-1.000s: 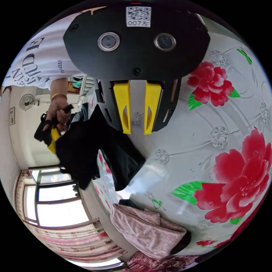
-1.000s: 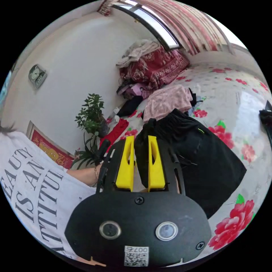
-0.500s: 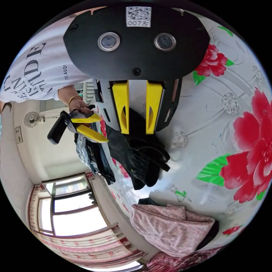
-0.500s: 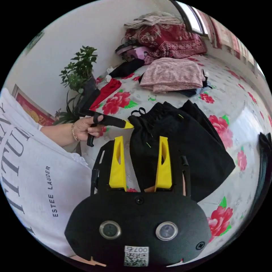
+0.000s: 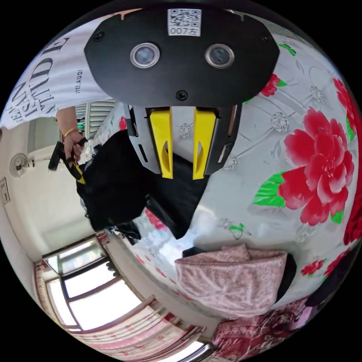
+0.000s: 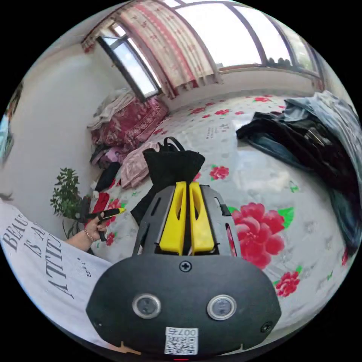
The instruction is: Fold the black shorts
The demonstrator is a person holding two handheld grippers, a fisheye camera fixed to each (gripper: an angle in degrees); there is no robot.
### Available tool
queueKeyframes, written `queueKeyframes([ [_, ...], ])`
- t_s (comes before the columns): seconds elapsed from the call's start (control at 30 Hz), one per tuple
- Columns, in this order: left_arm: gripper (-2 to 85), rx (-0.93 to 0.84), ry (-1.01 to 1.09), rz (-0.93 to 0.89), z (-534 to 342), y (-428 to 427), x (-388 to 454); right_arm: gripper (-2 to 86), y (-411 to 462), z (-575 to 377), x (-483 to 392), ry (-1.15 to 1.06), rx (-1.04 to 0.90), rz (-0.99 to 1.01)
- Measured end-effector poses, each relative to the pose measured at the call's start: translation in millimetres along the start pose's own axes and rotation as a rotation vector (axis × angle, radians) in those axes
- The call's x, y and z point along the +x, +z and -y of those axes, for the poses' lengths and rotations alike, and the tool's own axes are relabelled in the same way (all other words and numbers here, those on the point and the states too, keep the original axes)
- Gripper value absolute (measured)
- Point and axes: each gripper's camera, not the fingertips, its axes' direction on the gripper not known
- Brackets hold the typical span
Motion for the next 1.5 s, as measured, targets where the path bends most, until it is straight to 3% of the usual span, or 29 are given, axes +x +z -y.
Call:
queueKeyframes([
  [0.2,9.8,-0.094,-0.085,0.046,9.0,51.6,8.5,3.8,-40.4,-94.5,138.6,0.517,-0.021,-0.159],
  [0.37,3.3,-0.103,-0.052,0.188,12.7,75.2,30.3,7.4,-46.4,-134.2,170.4,0.733,0.072,-0.139],
  [0.5,4.4,-0.104,-0.062,0.176,11.9,77.6,39.4,9.2,-44.4,-114.5,174.0,0.739,0.087,-0.208],
  [0.67,6.1,0.078,0.065,0.178,20.8,40.4,69.2,9.2,-39.4,-74.9,189.1,0.650,0.014,-0.335],
  [0.77,8.6,0.012,0.272,0.158,60.2,68.1,100.7,7.3,-11.5,-57.5,200.2,0.597,-0.134,-0.352],
  [0.9,10.3,-0.112,0.548,0.217,112.7,142.6,148.7,2.2,2.0,-38.9,187.9,0.489,-0.171,-0.360],
  [1.0,7.6,-0.208,0.626,0.291,135.0,197.7,168.6,0.6,-0.5,-34.0,186.0,0.459,-0.195,-0.401],
  [1.07,3.6,-0.261,0.610,0.445,143.2,227.6,172.8,0.4,-11.8,-35.4,185.3,0.448,-0.201,-0.499],
  [1.13,1.0,-0.221,0.561,0.473,150.7,237.2,175.2,0.4,-31.3,-45.6,189.9,0.491,-0.162,-0.566],
  [1.2,0.1,-0.181,0.408,0.461,160.4,237.7,172.0,1.1,-54.5,-63.2,202.6,0.576,-0.078,-0.453],
  [1.33,0.5,-0.089,0.403,0.444,153.9,228.9,170.0,4.4,-59.4,-55.9,203.2,0.507,-0.011,-0.348],
  [1.43,1.4,-0.133,0.366,0.438,154.4,229.3,157.4,6.0,-32.9,-32.8,213.7,0.442,-0.062,-0.270],
  [1.5,1.8,-0.136,0.343,0.448,157.5,225.1,151.9,4.8,-1.4,-17.0,225.4,0.460,-0.202,-0.262],
])
